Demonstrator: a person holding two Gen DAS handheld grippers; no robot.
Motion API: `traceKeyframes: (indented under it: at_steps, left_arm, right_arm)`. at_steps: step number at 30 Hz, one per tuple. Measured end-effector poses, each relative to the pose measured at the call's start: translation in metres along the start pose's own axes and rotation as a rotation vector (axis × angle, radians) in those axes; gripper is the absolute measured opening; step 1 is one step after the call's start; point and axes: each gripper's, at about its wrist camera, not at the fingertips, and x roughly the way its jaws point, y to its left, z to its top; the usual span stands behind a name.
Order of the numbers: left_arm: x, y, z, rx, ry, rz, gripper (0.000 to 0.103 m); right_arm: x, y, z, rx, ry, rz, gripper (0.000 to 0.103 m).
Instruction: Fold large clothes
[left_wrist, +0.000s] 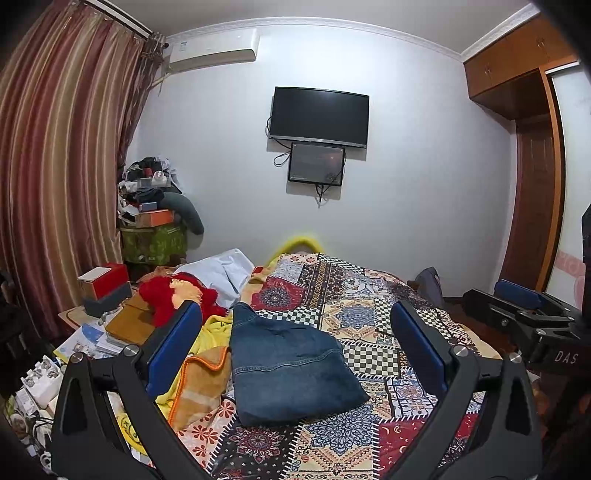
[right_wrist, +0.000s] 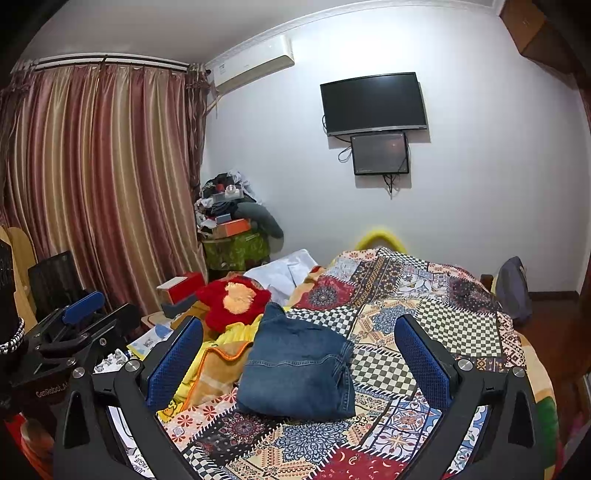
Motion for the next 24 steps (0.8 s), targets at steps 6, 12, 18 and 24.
traceKeyframes:
  at_steps: [6, 12, 18, 24]
  left_arm:
    - [-0.0007, -0.0008, -0.0002, 0.005, 0.001, -0.009, 0.103]
    - [-0.0011, -0.0029, 0.0002, 0.020, -0.003, -0.017, 0.103]
    - [-0.0010, -0.0031, -0.0005, 0.017, 0.002, -0.025, 0.103]
    - [-0.0009, -0.0027, -0.0022, 0.018, 0.006, -0.034, 0.103]
  right_arm:
    - [0.0004, 0.0017, 0.0002, 0.002, -0.005, -0.005, 0.103]
    - [0.0004, 0.0040, 0.0014, 0.006, -0.007, -0.014, 0.103]
    - [0.0003, 0.0048, 0.0014, 0.008, -0.008, -0.019, 0.103]
    - [0.0005, 0.0064, 0.0033, 0.009, -0.007, -0.020, 0.103]
